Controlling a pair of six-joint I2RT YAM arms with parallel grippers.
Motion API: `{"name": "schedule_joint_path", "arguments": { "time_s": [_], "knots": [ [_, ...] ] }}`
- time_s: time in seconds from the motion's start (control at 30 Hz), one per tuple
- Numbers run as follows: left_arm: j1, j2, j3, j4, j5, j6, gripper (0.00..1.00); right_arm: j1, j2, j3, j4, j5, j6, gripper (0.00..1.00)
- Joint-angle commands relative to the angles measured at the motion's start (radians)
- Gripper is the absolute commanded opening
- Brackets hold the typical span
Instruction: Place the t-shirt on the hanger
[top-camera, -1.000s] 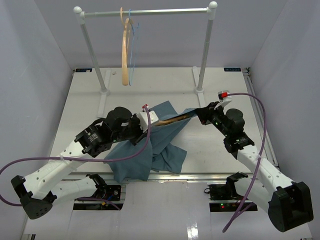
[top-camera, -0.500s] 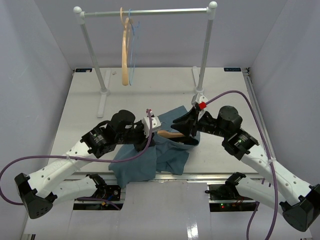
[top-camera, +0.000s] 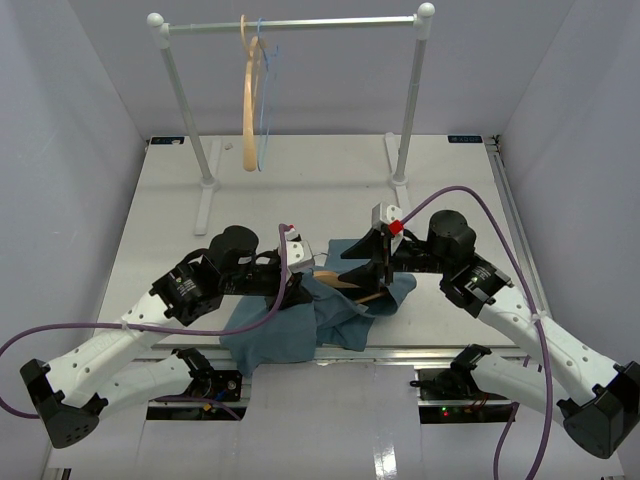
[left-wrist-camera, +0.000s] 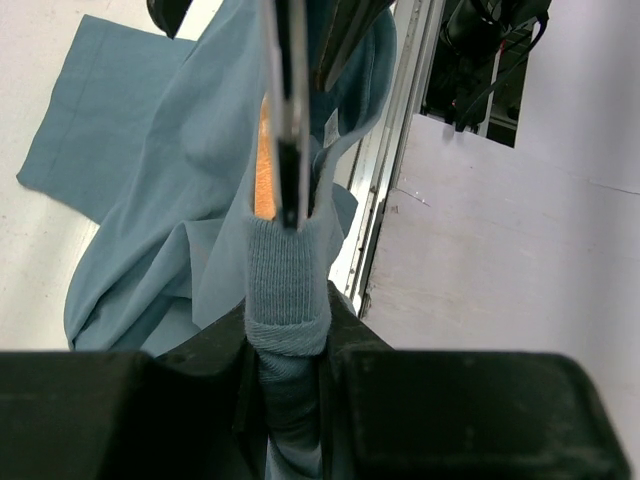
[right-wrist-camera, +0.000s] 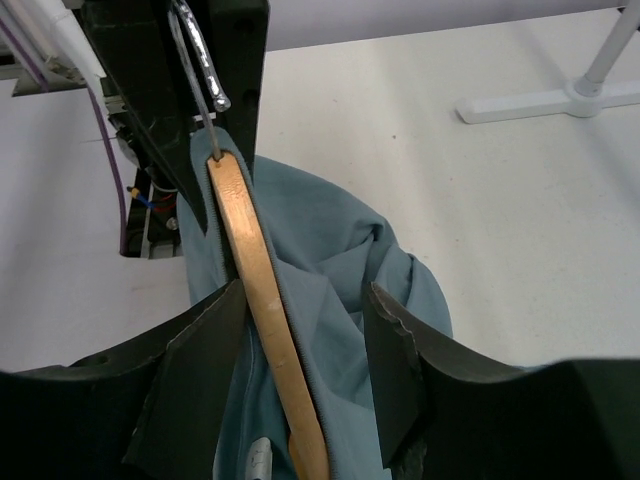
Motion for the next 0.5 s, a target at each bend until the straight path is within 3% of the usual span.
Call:
{"name": "schedule_joint_path", "arguments": {
  "time_s": [0.0, 0.07, 0.3, 0.47],
  "knots": [
    [0.003, -0.025, 0.006, 0.052, 0.006, -0.010, 0.00, 0.006, -0.047, -0.021, 0.058, 0.161, 0.026, 0.56],
    [0.003, -0.029, 0.007, 0.050, -0.008, -0.010, 0.00, 0.006, -0.069, -0.029, 0.068, 0.221, 0.045, 0.57],
    [0.003, -0.024, 0.016, 0.047, 0.024, 0.000, 0.00, 0.007, -0.012, 0.034, 0.076, -0.052, -0.021, 0.62],
    [0.003, -0.020, 0.013, 0.067, 0.059, 0.000, 0.00, 0.022, 0.051, 0.082, 0.077, -0.137, -0.037, 0.62]
  ]
}}
